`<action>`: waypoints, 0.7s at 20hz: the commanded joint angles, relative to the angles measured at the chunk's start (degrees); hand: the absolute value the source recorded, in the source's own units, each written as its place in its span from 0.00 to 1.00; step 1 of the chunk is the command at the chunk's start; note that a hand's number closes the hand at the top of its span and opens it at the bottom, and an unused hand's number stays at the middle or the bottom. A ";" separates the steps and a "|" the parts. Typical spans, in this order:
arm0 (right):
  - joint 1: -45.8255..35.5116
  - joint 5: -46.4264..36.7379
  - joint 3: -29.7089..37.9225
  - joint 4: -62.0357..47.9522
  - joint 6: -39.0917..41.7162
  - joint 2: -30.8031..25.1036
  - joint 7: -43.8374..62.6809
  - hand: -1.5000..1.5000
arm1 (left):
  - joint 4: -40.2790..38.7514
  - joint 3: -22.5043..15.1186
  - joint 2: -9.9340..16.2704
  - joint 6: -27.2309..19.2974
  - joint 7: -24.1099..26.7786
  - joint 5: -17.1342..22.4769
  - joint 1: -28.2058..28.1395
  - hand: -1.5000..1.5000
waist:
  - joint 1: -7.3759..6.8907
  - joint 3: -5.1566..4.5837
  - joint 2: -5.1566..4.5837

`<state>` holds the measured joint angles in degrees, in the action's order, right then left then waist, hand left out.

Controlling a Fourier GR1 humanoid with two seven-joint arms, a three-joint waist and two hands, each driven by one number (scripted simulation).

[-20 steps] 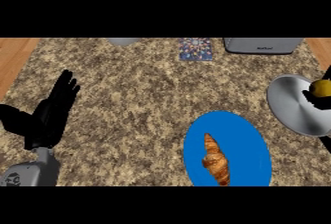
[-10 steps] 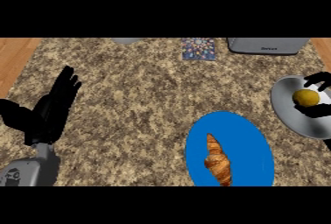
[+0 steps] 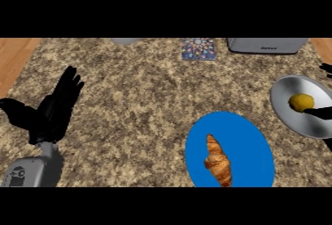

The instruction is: Pick the lemon from the plate and place it in the pan

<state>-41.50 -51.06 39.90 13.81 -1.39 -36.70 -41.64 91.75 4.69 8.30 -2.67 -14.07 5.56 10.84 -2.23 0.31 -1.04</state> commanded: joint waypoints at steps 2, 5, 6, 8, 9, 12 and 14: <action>0.59 8.23 7.46 -3.04 10.31 -6.02 -4.91 0.00 | 0.57 0.24 0.21 -0.38 -0.12 -0.40 -0.60 0.50 | 0.61 0.05 0.14; 1.27 11.56 10.53 -5.55 18.52 -10.20 -3.66 0.00 | -1.36 0.50 -0.21 0.32 0.50 0.49 -0.47 0.50 | 0.82 0.04 0.03; 1.75 12.06 10.95 -6.12 20.81 -11.58 -3.42 0.00 | -1.71 -0.50 -1.31 -1.29 2.05 -1.47 0.02 0.50 | 0.91 0.06 -0.06; 4.71 13.31 11.91 -6.76 26.71 -14.59 -6.69 0.00 | -2.12 1.01 -0.15 -0.18 0.94 0.28 0.83 0.50 | 1.22 0.10 -0.05; 5.74 14.03 12.58 -6.92 28.78 -16.26 -7.18 0.00 | 0.00 -0.04 -0.34 -1.20 -0.34 -0.98 0.58 0.50 | 1.03 0.16 0.09; 6.77 15.73 13.59 -7.89 37.75 -19.66 -8.20 0.00 | -0.98 2.50 1.79 0.10 -0.35 0.67 1.19 0.50 | 1.46 0.19 0.14; 11.48 15.91 13.22 -8.09 40.08 -18.44 -12.25 0.00 | 0.63 0.76 -0.02 -0.35 0.23 -0.01 -1.99 0.50 | 1.79 0.23 0.51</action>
<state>-34.91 -36.56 52.35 6.90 25.75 -52.97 -45.59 91.18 6.03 8.94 -2.88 -14.00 5.73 10.85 -0.82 0.45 -0.81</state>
